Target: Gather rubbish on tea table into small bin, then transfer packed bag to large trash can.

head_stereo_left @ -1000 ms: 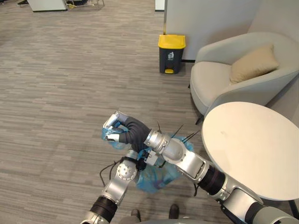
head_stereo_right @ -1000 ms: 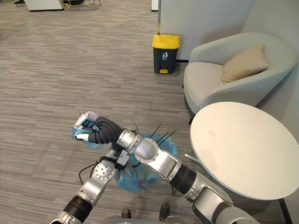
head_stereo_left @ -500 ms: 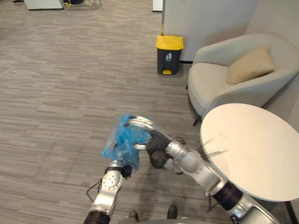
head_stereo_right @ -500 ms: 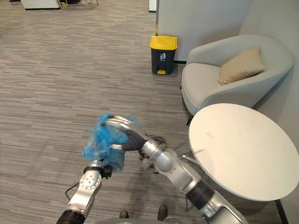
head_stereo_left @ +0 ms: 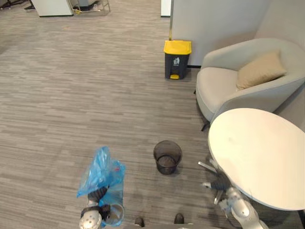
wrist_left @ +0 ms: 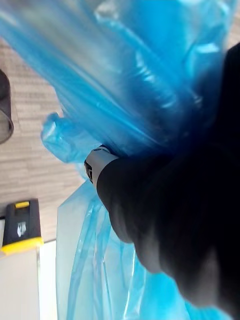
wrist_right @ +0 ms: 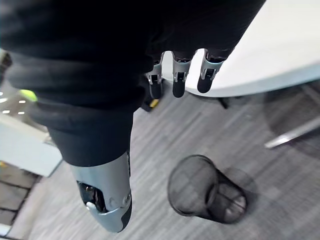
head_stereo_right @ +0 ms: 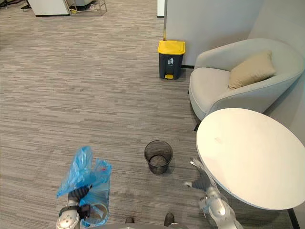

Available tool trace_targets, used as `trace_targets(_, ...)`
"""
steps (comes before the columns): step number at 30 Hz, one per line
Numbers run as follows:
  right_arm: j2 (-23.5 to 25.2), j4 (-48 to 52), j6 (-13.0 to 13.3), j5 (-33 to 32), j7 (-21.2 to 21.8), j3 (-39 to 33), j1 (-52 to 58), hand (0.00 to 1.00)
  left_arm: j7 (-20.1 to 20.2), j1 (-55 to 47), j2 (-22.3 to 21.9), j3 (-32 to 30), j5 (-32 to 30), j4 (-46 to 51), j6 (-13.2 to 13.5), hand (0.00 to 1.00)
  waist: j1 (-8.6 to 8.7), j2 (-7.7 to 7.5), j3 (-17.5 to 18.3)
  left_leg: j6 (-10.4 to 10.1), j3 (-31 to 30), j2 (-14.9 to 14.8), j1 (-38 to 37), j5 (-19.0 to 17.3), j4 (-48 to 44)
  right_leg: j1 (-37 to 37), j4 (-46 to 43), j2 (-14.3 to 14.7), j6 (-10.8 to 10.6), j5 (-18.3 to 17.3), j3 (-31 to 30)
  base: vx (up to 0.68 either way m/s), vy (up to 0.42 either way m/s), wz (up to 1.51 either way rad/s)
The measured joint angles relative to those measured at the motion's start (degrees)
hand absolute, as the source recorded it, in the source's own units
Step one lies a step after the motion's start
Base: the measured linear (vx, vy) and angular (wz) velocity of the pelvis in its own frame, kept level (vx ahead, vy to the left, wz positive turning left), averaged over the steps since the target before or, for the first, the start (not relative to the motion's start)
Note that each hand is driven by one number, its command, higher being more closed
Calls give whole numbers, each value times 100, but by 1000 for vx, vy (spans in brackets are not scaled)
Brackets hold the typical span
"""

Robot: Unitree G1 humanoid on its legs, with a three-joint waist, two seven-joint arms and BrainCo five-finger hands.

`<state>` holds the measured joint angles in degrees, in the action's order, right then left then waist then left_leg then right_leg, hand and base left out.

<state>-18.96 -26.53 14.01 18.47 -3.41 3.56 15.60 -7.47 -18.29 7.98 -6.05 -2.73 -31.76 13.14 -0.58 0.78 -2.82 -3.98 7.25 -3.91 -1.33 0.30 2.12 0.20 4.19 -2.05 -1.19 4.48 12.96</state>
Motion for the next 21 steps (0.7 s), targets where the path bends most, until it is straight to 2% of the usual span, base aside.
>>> trace_targets(2,191,-422,-99,2,29,-89,35,0,138,-100,-31,-86,0,-166,-48,100,8,-4,-9,-1,-77,23,55,0,-13,-9,-14,-30,-18,-27,82,29,22,18)
trace_targets(6,315,-652,-130,5,41,-90,41,0,249,-65,-127,-113,5,-251,-49,100,18,15,-135,64,-348,88,346,-63,-284,-84,-244,-136,-64,-197,380,2,28,42)
trace_targets(9,371,-677,-161,1,-43,-130,-97,0,243,67,-168,-111,113,-246,-50,100,12,55,-373,94,-634,190,887,-166,-791,-246,-581,-308,-116,-411,930,-13,59,79)
trace_targets(10,396,-714,-165,0,-66,-159,-125,0,241,114,-169,-109,119,-237,-53,100,18,62,-419,157,-548,166,984,-269,-859,-244,-623,-347,-111,-444,1096,-14,72,136)
trace_targets(12,443,-915,-216,-3,-174,-291,-191,0,230,276,-194,-83,226,-176,-80,100,72,59,-451,222,497,-189,1257,-304,-1111,-233,-646,-487,-163,-502,1689,43,84,132)
trace_targets(14,488,-999,-308,-3,-271,-347,-365,0,216,335,-195,-86,240,-152,-83,100,60,85,-543,224,1325,-497,1322,-300,-1324,-151,-744,-580,-257,-571,1944,100,113,90)
trace_targets(16,562,-1029,-326,-3,-297,-351,-467,0,213,318,-194,-85,240,-151,-93,100,-10,56,-562,278,1296,-485,1361,-406,-1587,-86,-981,-747,-409,-764,2031,139,150,46)
trace_targets(18,620,-1028,-326,-20,-302,-360,-494,0,214,302,-192,-81,239,-146,-107,100,-16,21,-588,329,1187,-379,1369,-772,-1931,-58,-1432,-1019,-563,-1055,2081,190,177,25)
trace_targets(19,663,-1030,-334,-57,-301,-356,-484,0,213,217,-180,-68,238,-55,-149,100,-14,-25,-617,387,1168,-291,1338,-1055,-2177,-73,-1940,-1257,-661,-1291,2080,190,179,19)
trace_targets(20,694,-1025,-340,-64,-300,-357,-489,0,213,191,-151,-6,238,37,-155,100,-20,-47,-645,435,1159,-218,1304,-1274,-2345,-292,-2757,-1557,-630,-1398,1863,170,167,14)
trace_targets(21,718,-1023,-349,-68,-301,-357,-489,0,213,165,-113,45,237,84,-161,100,-13,-65,-659,460,1153,-179,1262,-1350,-2389,-493,-3283,-1715,-546,-1385,1673,181,152,17)
